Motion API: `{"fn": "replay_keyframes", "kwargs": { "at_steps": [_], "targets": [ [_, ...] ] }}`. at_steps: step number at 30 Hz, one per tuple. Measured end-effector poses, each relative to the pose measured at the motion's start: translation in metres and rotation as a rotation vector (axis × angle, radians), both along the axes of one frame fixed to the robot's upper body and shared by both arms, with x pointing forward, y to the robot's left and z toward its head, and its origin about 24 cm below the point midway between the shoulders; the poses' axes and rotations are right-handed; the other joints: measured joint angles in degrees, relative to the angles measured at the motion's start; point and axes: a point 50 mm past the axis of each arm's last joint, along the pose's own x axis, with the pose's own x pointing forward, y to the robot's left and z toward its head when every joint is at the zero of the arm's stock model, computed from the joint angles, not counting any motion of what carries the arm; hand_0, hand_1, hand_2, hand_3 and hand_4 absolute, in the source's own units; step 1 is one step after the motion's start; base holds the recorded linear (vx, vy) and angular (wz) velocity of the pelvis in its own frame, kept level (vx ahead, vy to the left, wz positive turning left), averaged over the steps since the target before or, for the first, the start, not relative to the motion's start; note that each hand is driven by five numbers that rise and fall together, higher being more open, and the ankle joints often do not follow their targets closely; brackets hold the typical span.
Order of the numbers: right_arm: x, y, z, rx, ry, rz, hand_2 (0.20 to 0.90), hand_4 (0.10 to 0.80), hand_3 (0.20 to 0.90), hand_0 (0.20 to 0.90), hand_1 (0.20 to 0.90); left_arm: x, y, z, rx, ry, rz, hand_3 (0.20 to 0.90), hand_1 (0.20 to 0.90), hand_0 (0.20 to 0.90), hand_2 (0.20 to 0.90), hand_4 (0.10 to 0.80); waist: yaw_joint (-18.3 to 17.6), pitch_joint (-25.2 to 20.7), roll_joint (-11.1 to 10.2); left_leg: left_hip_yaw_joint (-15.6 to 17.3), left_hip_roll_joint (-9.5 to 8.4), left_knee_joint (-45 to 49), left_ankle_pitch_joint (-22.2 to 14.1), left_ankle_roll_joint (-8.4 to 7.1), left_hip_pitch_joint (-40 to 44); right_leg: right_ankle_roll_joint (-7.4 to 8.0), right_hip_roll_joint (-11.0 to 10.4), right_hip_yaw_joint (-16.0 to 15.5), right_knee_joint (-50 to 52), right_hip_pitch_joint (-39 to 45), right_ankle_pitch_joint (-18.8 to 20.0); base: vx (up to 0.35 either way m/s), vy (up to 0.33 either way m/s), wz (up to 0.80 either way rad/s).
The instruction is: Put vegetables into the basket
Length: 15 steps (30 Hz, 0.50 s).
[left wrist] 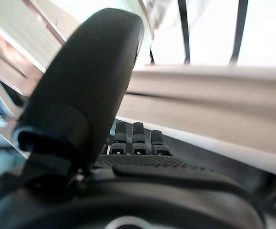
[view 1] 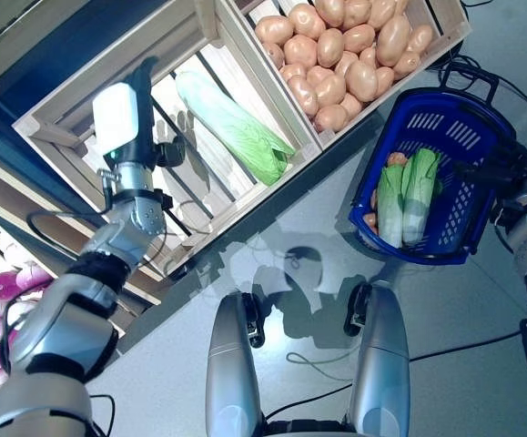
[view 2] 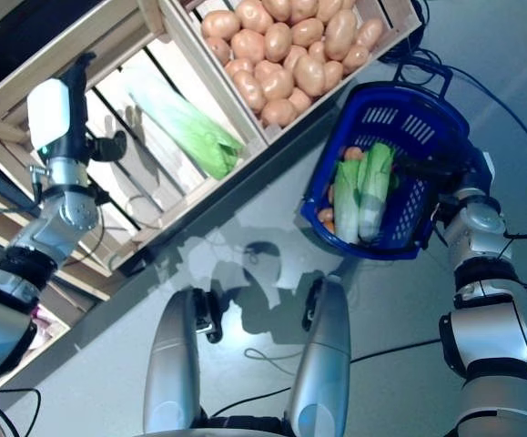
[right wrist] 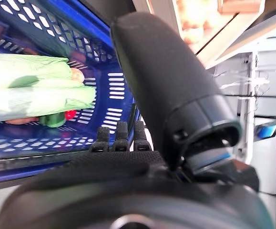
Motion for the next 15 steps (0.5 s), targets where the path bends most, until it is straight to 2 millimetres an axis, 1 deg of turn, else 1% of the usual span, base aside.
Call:
{"fn": "replay_keyframes", "kwargs": {
  "at_steps": [1,2,3,4,5,7,9,10,12,15],
  "targets": [
    [0.001,0.001,0.001,-0.004,-0.002,0.009,0.900,0.800,0.900,0.900,0.900,0.002,0.000,0.007,0.104,0.002,0.016,0.900,0.900,0.900,0.900,0.800,0.0,0.0,0.0,0.0,0.07,0.1,0.0,-0.02,0.0,0.00,0.1,0.0,0.0,0.0,0.0,-0.003,0.069,-0.03],
    [0.001,0.001,0.002,-0.006,-0.002,0.013,0.900,0.800,0.900,0.900,0.900,0.003,-0.001,0.010,0.147,0.001,0.018,0.900,0.900,0.900,0.900,0.800,0.0,0.0,0.0,0.0,0.10,0.1,0.0,-0.02,0.0,0.00,0.1,0.0,0.0,0.0,0.0,-0.009,0.075,-0.03],
    [0.002,0.003,0.002,-0.023,0.008,0.025,0.900,0.800,0.900,0.900,0.900,0.005,-0.003,0.017,0.242,0.004,0.026,0.900,0.900,0.900,0.900,0.800,-0.1,0.0,0.0,0.1,0.15,0.1,-0.1,-0.05,-0.1,0.01,0.1,0.0,0.0,-0.1,0.0,-0.002,0.071,-0.04],
    [0.002,0.004,0.002,-0.031,0.012,0.038,0.900,0.800,0.900,0.900,0.900,0.007,-0.005,0.020,0.311,0.013,0.030,0.900,0.900,0.900,0.900,0.800,-0.1,0.0,0.0,0.1,0.27,0.3,-0.3,0.04,-0.2,0.01,0.2,0.1,0.0,-0.3,0.0,0.007,0.081,-0.05],
    [0.003,0.005,0.002,-0.034,0.014,0.044,0.900,0.800,0.900,0.900,0.900,0.009,-0.006,0.021,0.344,0.022,0.033,0.900,0.900,0.900,0.900,0.800,-0.1,0.0,0.0,0.2,0.35,0.4,-0.4,0.13,-0.3,0.00,0.3,0.1,0.0,-0.4,0.0,0.010,0.075,-0.08],
    [0.005,0.008,0.004,-0.049,0.021,0.065,0.900,0.800,0.900,0.900,0.900,0.011,-0.005,0.019,0.419,0.067,0.052,0.900,0.900,0.900,0.900,0.800,-0.9,0.0,-0.1,0.4,0.57,0.7,-0.6,-0.01,-0.8,0.02,0.4,0.3,0.1,-1.1,0.0,0.009,0.071,-0.07],
    [0.006,0.009,0.006,-0.053,0.018,0.075,0.900,0.800,0.900,0.900,0.900,0.012,-0.001,0.015,0.456,0.109,0.072,0.900,0.900,0.900,0.900,0.800,-1.7,0.0,-0.1,0.5,0.64,1.0,-0.8,0.01,-1.5,0.11,0.4,0.4,0.2,-1.8,0.1,0.018,0.059,-0.03],
    [0.006,0.008,0.007,-0.052,0.018,0.072,0.900,0.800,0.900,0.900,0.900,0.012,0.001,0.012,0.484,0.135,0.083,0.900,0.900,0.900,0.900,0.800,-1.9,0.0,-0.1,0.6,0.70,1.1,-0.8,0.00,-1.7,0.41,0.4,0.4,0.3,-2.1,0.3,0.028,0.060,-0.05],
    [0.005,0.004,0.005,-0.049,0.029,0.053,0.900,0.800,0.900,0.900,0.900,0.013,0.004,0.005,0.541,0.180,0.093,0.900,0.900,0.900,0.900,0.800,-2.4,0.0,-0.1,1.0,0.78,1.1,-1.1,0.00,-1.8,0.41,0.4,0.8,0.5,-2.6,0.3,0.016,0.052,-0.07],
    [0.002,0.000,0.004,-0.062,0.047,0.044,0.900,0.800,0.900,0.900,0.900,0.013,0.004,0.002,0.572,0.195,0.090,0.900,0.900,0.900,0.900,0.800,-2.8,0.0,-0.2,1.5,0.99,1.3,-1.4,0.03,-1.9,0.41,0.6,1.3,0.7,-3.3,0.3,-0.023,0.050,-0.08]
  ]
}}
